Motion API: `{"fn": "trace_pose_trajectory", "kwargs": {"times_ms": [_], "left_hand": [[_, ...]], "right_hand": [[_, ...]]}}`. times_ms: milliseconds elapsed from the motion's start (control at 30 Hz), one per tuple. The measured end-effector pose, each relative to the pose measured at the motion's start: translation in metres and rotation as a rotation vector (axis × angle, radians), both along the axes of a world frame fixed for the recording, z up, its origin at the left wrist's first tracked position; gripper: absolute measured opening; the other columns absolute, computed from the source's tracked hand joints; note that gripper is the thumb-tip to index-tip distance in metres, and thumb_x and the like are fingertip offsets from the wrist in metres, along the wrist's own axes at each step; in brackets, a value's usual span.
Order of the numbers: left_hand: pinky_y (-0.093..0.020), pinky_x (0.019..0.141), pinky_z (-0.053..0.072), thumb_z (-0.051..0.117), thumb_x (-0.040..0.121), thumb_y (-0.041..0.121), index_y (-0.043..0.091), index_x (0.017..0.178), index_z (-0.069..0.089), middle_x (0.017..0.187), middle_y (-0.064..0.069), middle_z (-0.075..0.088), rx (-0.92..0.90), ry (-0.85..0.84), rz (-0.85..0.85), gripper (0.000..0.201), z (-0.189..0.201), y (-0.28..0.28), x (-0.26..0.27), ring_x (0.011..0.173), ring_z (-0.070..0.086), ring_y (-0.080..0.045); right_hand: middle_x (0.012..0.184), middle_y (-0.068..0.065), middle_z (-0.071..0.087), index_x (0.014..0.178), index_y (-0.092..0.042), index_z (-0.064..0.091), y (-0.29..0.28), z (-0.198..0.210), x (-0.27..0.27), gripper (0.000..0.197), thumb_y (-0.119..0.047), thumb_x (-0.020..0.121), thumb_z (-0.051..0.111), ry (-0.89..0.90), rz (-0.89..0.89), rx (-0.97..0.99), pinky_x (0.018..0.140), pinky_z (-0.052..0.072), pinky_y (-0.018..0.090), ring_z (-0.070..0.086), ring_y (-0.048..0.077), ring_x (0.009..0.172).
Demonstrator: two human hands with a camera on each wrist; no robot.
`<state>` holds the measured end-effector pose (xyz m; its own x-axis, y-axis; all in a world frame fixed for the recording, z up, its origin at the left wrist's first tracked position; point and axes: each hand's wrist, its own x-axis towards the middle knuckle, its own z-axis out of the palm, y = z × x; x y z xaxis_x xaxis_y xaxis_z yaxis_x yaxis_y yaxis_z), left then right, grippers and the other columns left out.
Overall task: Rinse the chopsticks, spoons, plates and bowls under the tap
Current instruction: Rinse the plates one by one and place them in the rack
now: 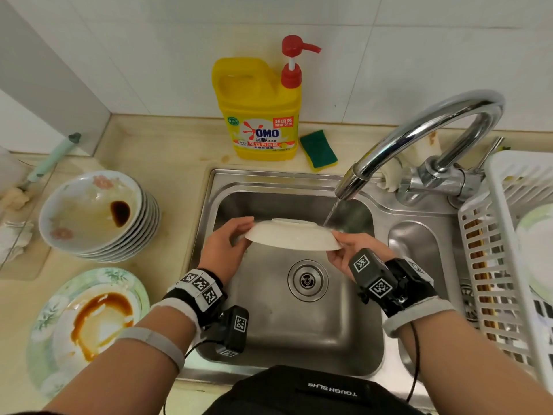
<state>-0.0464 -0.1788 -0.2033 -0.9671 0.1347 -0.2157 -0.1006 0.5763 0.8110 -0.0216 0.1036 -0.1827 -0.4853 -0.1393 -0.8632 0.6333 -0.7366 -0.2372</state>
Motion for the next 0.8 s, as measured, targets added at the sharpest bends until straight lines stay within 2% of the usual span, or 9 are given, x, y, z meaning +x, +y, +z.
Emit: {"fn": "trace_pose_trajectory", "kwargs": {"times_ms": [100,167,267,433,533,633,700,767,800], "left_hand": [[-0.026,0.101,0.051,0.068,0.094,0.012,0.028,0.128,0.068,0.122,0.012,0.070,0.111,-0.041,0.012,0.037,-0.001,0.001,-0.003,0.117,0.064,-0.004],[-0.028,0.093,0.057,0.071,0.092,0.009,0.027,0.125,0.068,0.121,0.007,0.072,0.235,-0.113,0.031,0.038,0.003,0.005,-0.004,0.116,0.066,-0.010],[-0.028,0.080,0.060,0.068,0.090,-0.003,0.021,0.126,0.063,0.113,-0.007,0.074,0.409,-0.312,0.087,0.044,0.009,0.011,-0.005,0.108,0.070,-0.020],[-0.047,0.091,0.059,0.064,0.092,0.001,0.023,0.135,0.055,0.126,-0.016,0.065,0.588,-0.509,0.238,0.049,0.006,0.019,-0.009,0.113,0.067,-0.033],[-0.051,0.093,0.058,0.066,0.098,0.017,0.022,0.140,0.056,0.130,-0.015,0.063,0.546,-0.490,0.163,0.044,0.004,0.024,-0.011,0.118,0.065,-0.030],[-0.051,0.091,0.059,0.068,0.097,0.018,0.023,0.137,0.061,0.127,-0.017,0.064,0.543,-0.483,0.117,0.041,0.008,0.031,-0.014,0.117,0.066,-0.030],[-0.051,0.091,0.060,0.070,0.095,0.017,0.020,0.134,0.063,0.125,-0.020,0.064,0.541,-0.470,0.115,0.040,0.009,0.035,-0.016,0.117,0.066,-0.030],[-0.050,0.090,0.060,0.073,0.093,0.016,0.017,0.133,0.062,0.123,-0.020,0.063,0.524,-0.452,0.116,0.041,0.010,0.039,-0.018,0.116,0.066,-0.031],[-0.049,0.089,0.061,0.074,0.093,0.016,0.016,0.133,0.061,0.122,-0.019,0.063,0.514,-0.447,0.121,0.043,0.011,0.041,-0.020,0.115,0.066,-0.030]], "right_hand": [[0.103,0.018,0.070,0.127,0.003,0.056,0.000,0.000,0.001,0.027,-0.005,0.101,0.055,0.047,0.071,0.097,0.054,0.059,0.030,0.068,0.024,0.095],[0.100,0.017,0.068,0.125,0.000,0.055,0.002,0.002,-0.003,0.023,-0.004,0.103,0.050,0.120,0.139,0.167,0.054,0.059,0.030,0.069,0.027,0.085],[0.102,0.012,0.065,0.128,-0.006,0.054,0.010,0.009,-0.008,0.026,-0.001,0.103,0.048,0.303,0.331,0.371,0.068,0.055,0.044,0.062,0.033,0.092],[0.118,0.006,0.067,0.133,-0.036,0.052,0.017,0.017,-0.003,0.055,0.006,0.098,0.054,0.348,0.380,0.446,0.061,0.059,0.036,0.066,0.030,0.101],[0.121,0.003,0.068,0.128,-0.042,0.054,0.013,0.021,0.000,0.048,-0.004,0.099,0.057,0.342,0.346,0.476,0.075,0.059,0.041,0.067,0.028,0.106],[0.125,-0.003,0.069,0.129,-0.039,0.054,0.011,0.024,-0.004,0.041,-0.022,0.095,0.069,0.385,0.377,0.570,0.090,0.058,0.049,0.067,0.023,0.113],[0.132,-0.004,0.065,0.130,-0.040,0.050,0.008,0.025,-0.005,0.059,-0.038,0.081,0.083,0.419,0.467,0.733,0.099,0.054,0.054,0.064,0.022,0.119],[0.144,-0.003,0.052,0.144,-0.040,0.036,0.011,0.018,-0.007,0.098,-0.058,0.062,0.088,0.422,0.646,0.962,0.108,0.046,0.056,0.051,0.023,0.132],[0.150,0.000,0.043,0.152,-0.037,0.026,0.010,0.018,-0.008,0.111,-0.059,0.062,0.088,0.404,0.741,1.051,0.113,0.040,0.057,0.042,0.025,0.139]]}}
